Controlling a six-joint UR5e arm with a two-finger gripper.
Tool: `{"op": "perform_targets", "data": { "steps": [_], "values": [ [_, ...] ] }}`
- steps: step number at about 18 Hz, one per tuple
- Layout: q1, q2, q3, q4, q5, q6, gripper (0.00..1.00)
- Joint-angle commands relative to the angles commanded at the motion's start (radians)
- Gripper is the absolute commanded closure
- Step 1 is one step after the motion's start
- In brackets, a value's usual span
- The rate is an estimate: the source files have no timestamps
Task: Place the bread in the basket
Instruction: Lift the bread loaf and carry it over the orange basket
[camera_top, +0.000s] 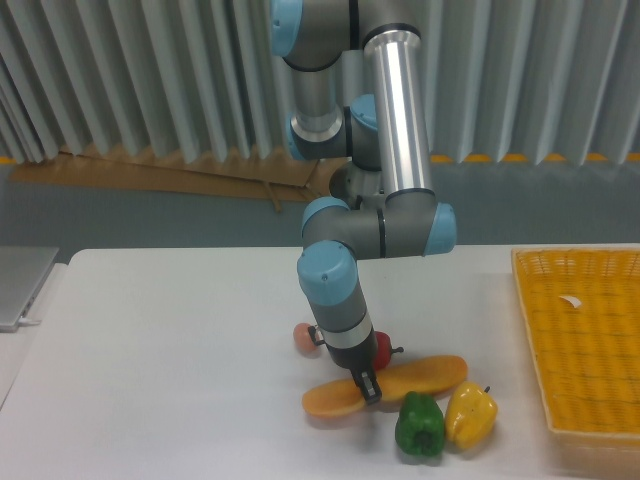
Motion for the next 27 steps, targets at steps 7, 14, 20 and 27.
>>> {"op": "perform_targets", "data": {
  "steps": [7, 14, 20, 27],
  "values": [
    [0.051, 0.100, -0.018, -0.078, -0.005, 0.014, 0.66],
    [0.090, 0.155, -0.020, -0.129, -0.035, 0.037, 0.63],
    [0.198, 0.195, -0.017, -0.222, -0.060, 0.259, 0.63],
    [0.302, 0.207, -0.017, -0.242, -0.078, 0.451, 0.63]
  ]
}}
